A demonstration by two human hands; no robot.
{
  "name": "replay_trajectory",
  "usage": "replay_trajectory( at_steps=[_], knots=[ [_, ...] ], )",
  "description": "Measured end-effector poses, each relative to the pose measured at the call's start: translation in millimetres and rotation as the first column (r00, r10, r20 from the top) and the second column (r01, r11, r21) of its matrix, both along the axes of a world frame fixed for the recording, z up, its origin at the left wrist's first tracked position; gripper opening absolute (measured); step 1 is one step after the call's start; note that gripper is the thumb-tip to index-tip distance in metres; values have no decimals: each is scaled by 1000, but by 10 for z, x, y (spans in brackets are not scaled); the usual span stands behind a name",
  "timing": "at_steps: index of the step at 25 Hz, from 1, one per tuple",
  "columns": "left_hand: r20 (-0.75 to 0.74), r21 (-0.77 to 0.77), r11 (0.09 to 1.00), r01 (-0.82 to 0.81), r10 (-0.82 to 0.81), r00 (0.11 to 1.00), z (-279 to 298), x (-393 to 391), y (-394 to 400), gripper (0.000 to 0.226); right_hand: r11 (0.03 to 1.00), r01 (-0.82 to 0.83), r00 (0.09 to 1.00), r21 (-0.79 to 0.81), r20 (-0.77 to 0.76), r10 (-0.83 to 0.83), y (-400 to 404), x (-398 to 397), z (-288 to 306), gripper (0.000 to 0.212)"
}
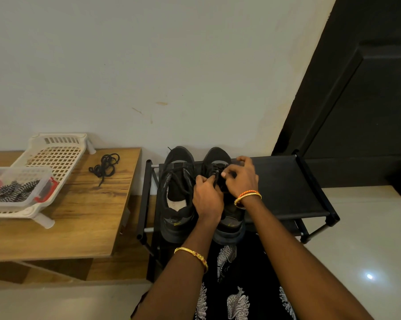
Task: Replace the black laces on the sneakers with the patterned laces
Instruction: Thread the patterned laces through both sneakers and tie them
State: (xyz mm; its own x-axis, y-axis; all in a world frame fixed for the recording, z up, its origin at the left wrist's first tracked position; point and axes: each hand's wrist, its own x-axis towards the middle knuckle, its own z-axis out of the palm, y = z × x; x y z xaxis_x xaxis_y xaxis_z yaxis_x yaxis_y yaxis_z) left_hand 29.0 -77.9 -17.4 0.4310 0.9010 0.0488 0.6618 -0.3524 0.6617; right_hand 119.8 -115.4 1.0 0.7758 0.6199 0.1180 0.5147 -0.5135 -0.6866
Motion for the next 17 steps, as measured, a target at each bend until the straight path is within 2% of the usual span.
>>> replay_trajectory(
  at_steps=[2, 4, 6, 7, 8, 9, 10, 11, 12, 13, 14, 15, 17],
  knots=[
    [-5, 8, 1000, -5, 5, 1000, 15, 2, -1, 26, 946, 163, 966, 281, -238, -95, 5, 24, 92, 15],
    [0, 7, 1000, -4, 4, 1000, 18, -4, 0, 27, 781, 376, 842, 498, -535, -64, -25, 82, 221, 24],
    [-2, 8, 1000, 7, -7, 1000, 15, 0, -4, 27, 601, 559, 672, 571, -737, 75, -54, 125, 303, 25],
    [-6, 11, 1000, 9, -9, 1000, 15, -1, -3, 28, 563, 608, 604, 560, -786, 130, -49, 110, 310, 24],
    [-11, 13, 1000, 10, -10, 1000, 13, -2, 0, 28, 591, 599, 603, 541, -790, 112, -27, 89, 280, 23],
    [-17, 15, 1000, 10, -10, 1000, 15, -3, 1, 28, 703, 510, 684, 496, -730, 19, 7, 66, 229, 21],
    [-23, 14, 1000, 10, -9, 1000, 14, -3, 5, 28, 863, 336, 828, 377, -555, -79, 36, 51, 156, 18],
    [-27, 11, 1000, 11, -10, 1000, 13, -1, 7, 27, 975, 138, 951, 173, -300, -81, 56, 37, 86, 17],
    [-26, 7, 1000, 13, -12, 1000, 8, 2, 9, 27, 999, -12, 998, -45, -64, 10, 71, 29, 36, 17],
    [-23, 2, 1000, 14, -14, 1000, 7, 1, 6, 27, 969, -101, 989, -228, 79, 122, 74, 19, 19, 19],
    [-17, 0, 1000, 14, -14, 1000, 10, -2, 7, 27, 932, -137, 968, -335, 154, 197, 77, 5, 27, 22],
    [-13, -1, 1000, 14, -14, 1000, 18, -5, 7, 27, 912, -144, 951, -385, 201, 235, 77, -19, 39, 24],
    [-12, 0, 1000, 19, -19, 1000, 22, -10, 3, 28, 929, -125, 953, -347, 218, 210, 49, -44, 22, 25]
  ],
)
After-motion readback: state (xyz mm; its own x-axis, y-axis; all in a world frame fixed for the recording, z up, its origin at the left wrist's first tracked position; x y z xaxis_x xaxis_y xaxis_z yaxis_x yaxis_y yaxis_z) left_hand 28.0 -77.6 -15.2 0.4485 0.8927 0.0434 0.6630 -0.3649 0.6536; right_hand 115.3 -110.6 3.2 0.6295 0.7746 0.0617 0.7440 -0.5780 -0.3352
